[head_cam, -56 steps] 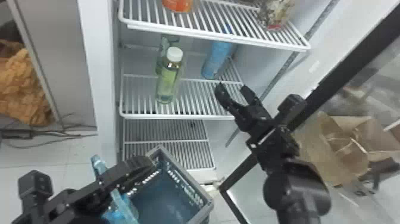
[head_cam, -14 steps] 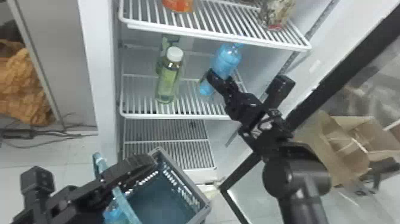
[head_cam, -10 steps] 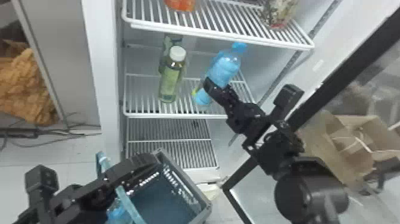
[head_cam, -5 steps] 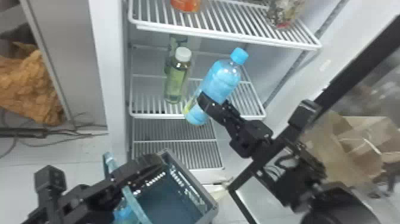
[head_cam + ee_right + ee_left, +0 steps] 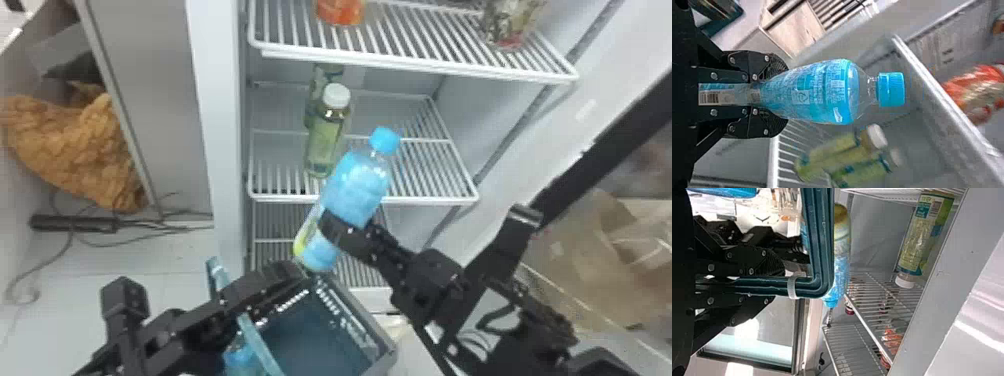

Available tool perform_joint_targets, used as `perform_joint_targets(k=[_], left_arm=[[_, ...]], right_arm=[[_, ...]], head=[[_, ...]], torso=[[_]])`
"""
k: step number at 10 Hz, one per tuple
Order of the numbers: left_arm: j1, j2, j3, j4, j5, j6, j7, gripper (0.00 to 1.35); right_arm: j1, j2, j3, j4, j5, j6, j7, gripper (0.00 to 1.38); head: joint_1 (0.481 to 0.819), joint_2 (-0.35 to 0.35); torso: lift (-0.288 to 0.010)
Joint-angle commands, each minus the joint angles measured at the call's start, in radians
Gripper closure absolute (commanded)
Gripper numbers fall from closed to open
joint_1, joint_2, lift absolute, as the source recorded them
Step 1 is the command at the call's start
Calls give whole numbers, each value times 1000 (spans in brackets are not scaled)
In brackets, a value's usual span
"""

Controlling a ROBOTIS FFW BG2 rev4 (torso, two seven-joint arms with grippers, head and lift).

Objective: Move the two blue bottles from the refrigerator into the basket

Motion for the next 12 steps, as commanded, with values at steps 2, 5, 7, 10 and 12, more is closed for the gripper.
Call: perform_joint_targets(k=[2,5,7,10,12], left_arm=[[0,0,1,0,-2,1,0,1164],[2,-2,-1,0,0,-1,0,1164],[2,-2,-1,0,0,-1,0,1164],[5,-3,-1,0,2,-1,0,1164],[7,-3,-1,0,0,-1,2,1164]], right_arm=[[50,-3,25,-15,1,50,12,1279],[72,-2,23,-8,-9,109,36,510],[80,3,19,-8,-11,104,40,53],[92,18,-19,-15,-3,65,44,171],[104,28,-43,44,1,-134,56,174]], head=[[695,-182],[695,-170],[695,-163],[695,-177],[695,-200]], torso=[[-216],[-216],[-216],[-216],[-216]])
